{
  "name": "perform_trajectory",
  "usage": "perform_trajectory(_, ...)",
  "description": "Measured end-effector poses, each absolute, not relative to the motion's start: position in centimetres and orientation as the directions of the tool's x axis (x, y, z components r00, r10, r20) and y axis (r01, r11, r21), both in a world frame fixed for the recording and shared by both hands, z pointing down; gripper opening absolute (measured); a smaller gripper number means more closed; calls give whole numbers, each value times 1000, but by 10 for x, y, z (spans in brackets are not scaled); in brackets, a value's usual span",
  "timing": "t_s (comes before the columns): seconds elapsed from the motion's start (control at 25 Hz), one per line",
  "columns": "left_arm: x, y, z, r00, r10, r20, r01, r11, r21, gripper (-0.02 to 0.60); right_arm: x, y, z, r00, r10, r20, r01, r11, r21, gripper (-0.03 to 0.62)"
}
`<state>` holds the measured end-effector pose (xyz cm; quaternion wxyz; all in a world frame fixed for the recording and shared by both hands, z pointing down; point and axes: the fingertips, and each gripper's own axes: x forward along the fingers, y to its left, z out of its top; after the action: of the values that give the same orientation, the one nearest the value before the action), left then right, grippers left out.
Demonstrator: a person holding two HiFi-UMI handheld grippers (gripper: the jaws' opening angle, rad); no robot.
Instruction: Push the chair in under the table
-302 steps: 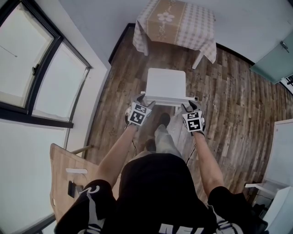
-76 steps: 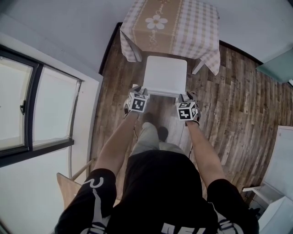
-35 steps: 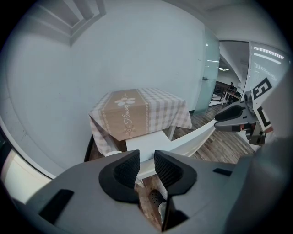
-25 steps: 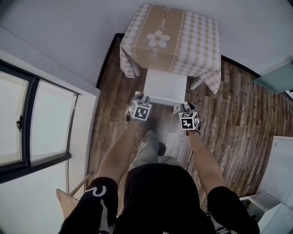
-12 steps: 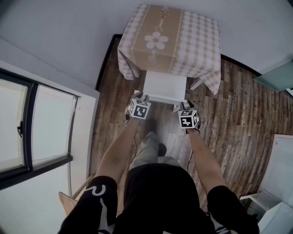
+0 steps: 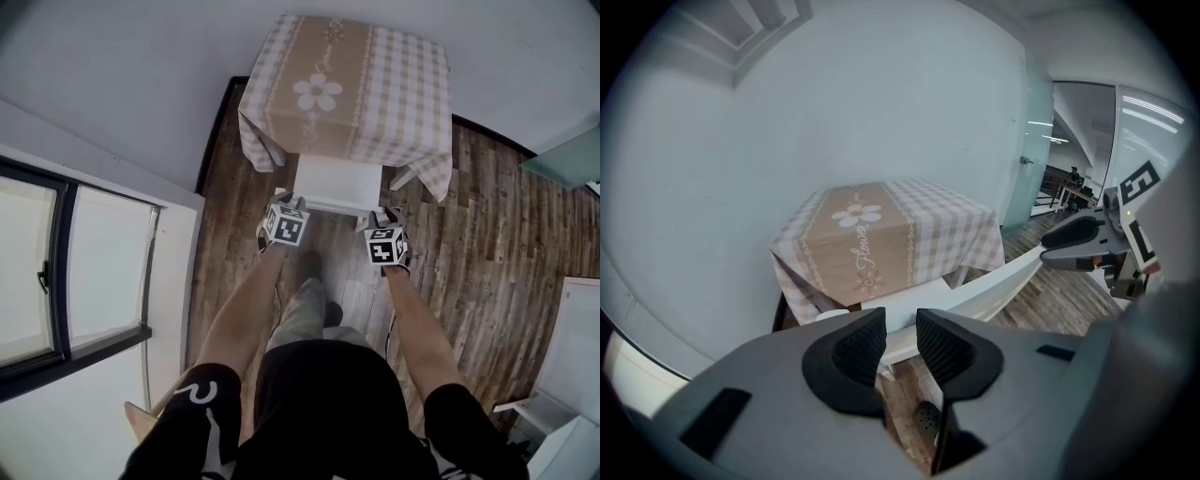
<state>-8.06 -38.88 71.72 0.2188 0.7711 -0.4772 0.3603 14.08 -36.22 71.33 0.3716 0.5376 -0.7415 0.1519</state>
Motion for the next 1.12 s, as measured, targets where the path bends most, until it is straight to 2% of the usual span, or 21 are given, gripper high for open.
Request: perform_trajectory(1.12, -75, -476, 719, 295, -555, 778, -883, -470, -1, 115, 145, -444, 714, -134, -687, 715, -914, 364, 178, 161)
